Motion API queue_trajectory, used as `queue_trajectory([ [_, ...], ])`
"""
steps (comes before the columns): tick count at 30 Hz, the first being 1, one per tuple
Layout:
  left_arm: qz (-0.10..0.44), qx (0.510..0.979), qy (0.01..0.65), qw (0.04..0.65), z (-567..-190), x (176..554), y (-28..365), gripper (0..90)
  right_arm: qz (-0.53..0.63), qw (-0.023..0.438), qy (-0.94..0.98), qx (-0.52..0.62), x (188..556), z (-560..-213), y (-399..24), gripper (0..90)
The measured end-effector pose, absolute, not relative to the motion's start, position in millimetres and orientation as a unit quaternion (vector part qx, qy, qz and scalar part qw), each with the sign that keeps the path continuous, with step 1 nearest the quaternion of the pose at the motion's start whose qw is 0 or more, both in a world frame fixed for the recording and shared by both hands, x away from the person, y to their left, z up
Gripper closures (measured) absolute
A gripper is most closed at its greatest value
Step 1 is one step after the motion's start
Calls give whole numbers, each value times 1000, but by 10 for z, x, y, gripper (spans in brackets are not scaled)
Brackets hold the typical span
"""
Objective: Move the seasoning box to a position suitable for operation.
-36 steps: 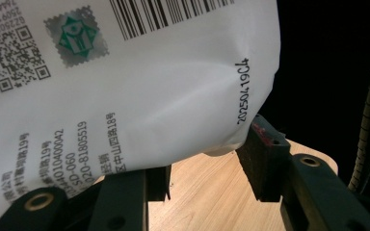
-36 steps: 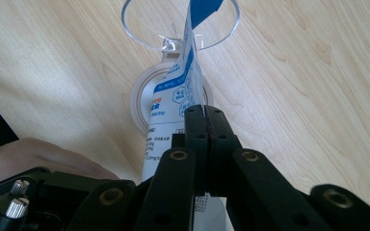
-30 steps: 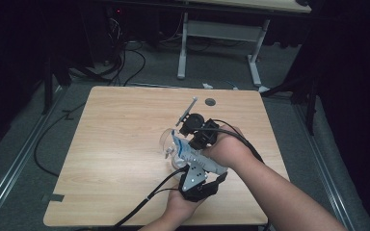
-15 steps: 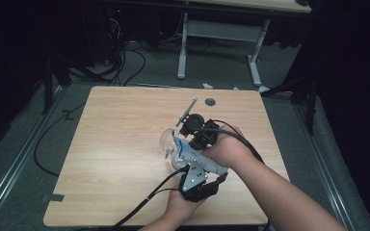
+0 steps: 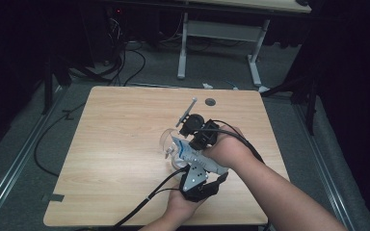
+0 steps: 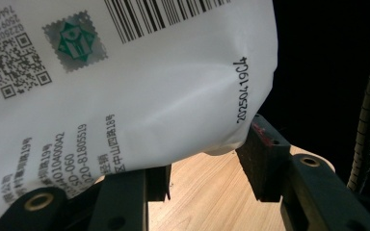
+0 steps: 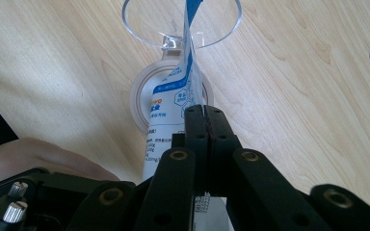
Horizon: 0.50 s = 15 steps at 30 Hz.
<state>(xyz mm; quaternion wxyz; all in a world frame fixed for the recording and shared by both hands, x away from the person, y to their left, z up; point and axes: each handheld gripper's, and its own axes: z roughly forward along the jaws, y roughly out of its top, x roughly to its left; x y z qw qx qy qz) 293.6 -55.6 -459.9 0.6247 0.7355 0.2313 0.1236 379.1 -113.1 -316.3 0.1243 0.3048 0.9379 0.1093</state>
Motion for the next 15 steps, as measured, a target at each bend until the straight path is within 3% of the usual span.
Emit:
queue_trajectory([
  [15, 123, 732, 235, 628, -4599, 2935, -550, 582, 105, 125, 939, 301, 3794, -3187, -1101, 900],
])
